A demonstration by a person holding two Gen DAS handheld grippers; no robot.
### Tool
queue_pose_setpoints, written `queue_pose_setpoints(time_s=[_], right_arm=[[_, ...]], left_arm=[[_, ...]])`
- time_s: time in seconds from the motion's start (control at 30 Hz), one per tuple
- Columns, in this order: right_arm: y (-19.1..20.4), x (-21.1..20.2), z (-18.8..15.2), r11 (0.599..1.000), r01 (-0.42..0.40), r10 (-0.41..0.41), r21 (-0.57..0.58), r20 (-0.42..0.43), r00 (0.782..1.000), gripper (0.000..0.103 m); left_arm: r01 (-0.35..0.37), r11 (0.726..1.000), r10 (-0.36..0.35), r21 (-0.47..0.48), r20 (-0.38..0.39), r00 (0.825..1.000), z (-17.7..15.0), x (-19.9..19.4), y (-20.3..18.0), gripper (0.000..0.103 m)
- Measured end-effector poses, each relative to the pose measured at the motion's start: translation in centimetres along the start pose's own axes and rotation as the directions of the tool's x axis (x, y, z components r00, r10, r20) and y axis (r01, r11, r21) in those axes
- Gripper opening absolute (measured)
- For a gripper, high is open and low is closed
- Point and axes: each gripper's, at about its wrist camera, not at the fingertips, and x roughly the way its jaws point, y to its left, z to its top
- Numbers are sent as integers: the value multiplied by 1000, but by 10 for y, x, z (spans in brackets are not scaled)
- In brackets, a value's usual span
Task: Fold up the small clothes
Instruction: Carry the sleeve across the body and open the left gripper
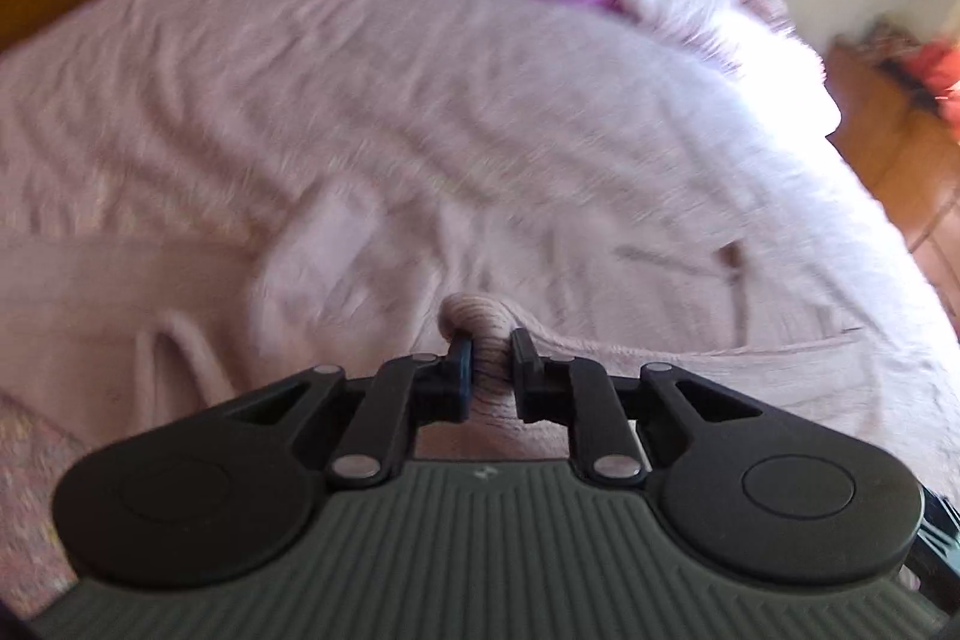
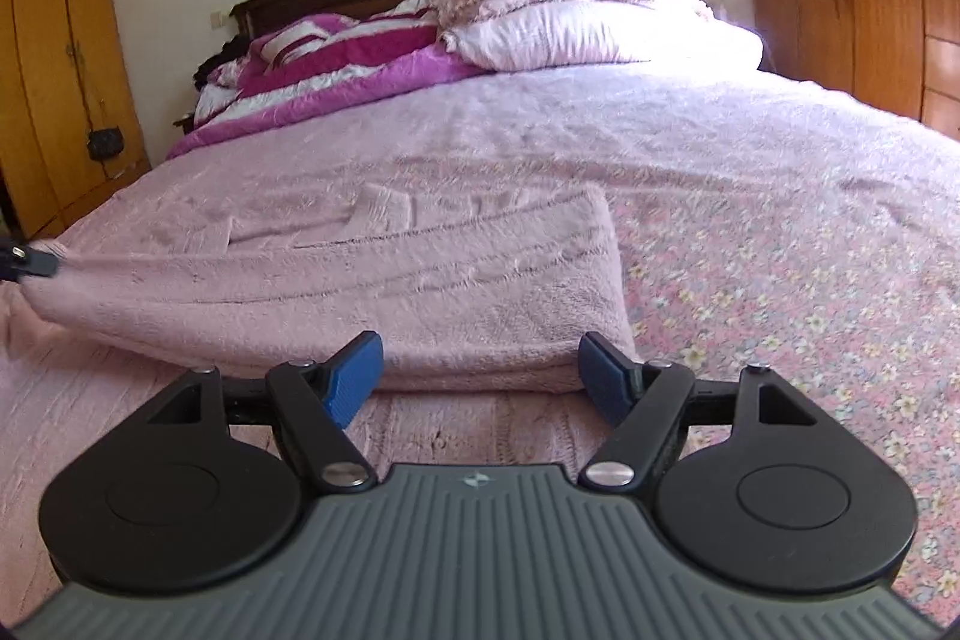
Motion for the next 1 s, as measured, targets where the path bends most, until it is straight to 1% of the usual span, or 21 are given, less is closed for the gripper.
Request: queue_pose_setpoints(time_s=[0.03, 0.1, 0.17, 0.23, 0.27, 0.33, 0.4, 0.47, 0.53, 0.6, 0.63, 0.7, 0.73, 0.77, 0.8, 0.83, 0.87, 0.9, 0.93, 0.97, 1.0], right_arm=[[2, 1, 0, 1000, 3, -3, -17, -6, 1000, 78], [3, 2, 1, 999, 1, -2, -38, -16, 1000, 78], [2, 3, 1, 999, -6, 6, -39, -21, 1000, 78], [0, 3, 3, 999, -11, 10, -33, -27, 1000, 78], [0, 3, 4, 1000, -13, 12, -28, -30, 999, 78], [0, 2, 12, 999, -25, 25, -22, -32, 999, 78], [2, 1, 25, 998, -45, 44, -33, -16, 999, 78], [3, 3, 40, 997, -49, 49, -56, 4, 999, 78], [1, 12, 55, 996, -38, 39, -77, 1, 999, 78], [-7, 30, 65, 998, -20, 18, -67, -31, 999, 78], [-13, 41, 69, 999, 7, -10, -53, -48, 999, 78], [-25, 61, 72, 997, 76, -77, -28, -66, 995, 78], [-30, 71, 73, 995, 100, -102, -22, -79, 992, 78], [-35, 80, 74, 993, 118, -119, -15, -95, 988, 78], [-40, 88, 73, 993, 121, -120, -1, -108, 987, 73], [-44, 94, 71, 995, 99, -97, 16, -124, 988, 66], [-49, 99, 69, 998, 55, -49, 33, -152, 987, 38], [-50, 101, 69, 999, 29, -22, 42, -154, 988, 22], [-49, 101, 69, 999, 36, -32, 27, -138, 990, 15], [-46, 100, 68, 998, 55, -55, 3, -120, 991, 12], [-45, 99, 68, 997, 81, -82, -12, -100, 992, 11]], left_arm=[[1, 1000, -1, -14, -23, 1000, -1, 6, 3, 16], [24, 999, -26, -44, -42, 999, -5, 11, 8, 23], [61, 996, -63, -59, -30, 998, -10, 5, 13, 41], [84, 996, -85, -39, -12, 996, -14, -4, 15, 51], [83, 996, -84, -17, -11, 996, -16, -8, 14, 55], [84, 996, -84, 38, -17, 996, -20, -15, 8, 57], [110, 989, -111, 97, -2, 994, -24, -21, 3, 58], [104, 986, -107, 130, 11, 994, -23, -18, -2, 58], [76, 989, -79, 129, 11, 997, -23, -9, -1, 58], [76, 990, -77, 116, 4, 997, -24, 3, 3, 58], [81, 991, -83, 107, 6, 997, -24, 8, 6, 58], [107, 990, -109, 88, 9, 994, -26, 17, 12, 56], [138, 987, -139, 86, 6, 990, -27, 19, 13, 35], [165, 982, -166, 90, -3, 986, -27, 19, 13, 11], [195, 977, -195, 89, -3, 981, -27, 16, 12, 11], [209, 973, -211, 101, 15, 977, -26, 10, 9, 11], [211, 970, -217, 123, 36, 976, -24, 2, 4, 11], [207, 968, -216, 140, 59, 975, -21, -5, -1, 11], [196, 970, -208, 143, 77, 975, -15, -12, -5, 11], [176, 975, -187, 134, 79, 979, -9, -15, -8, 11], [147, 982, -156, 120, 72, 985, -2, -15, -10, 11]])
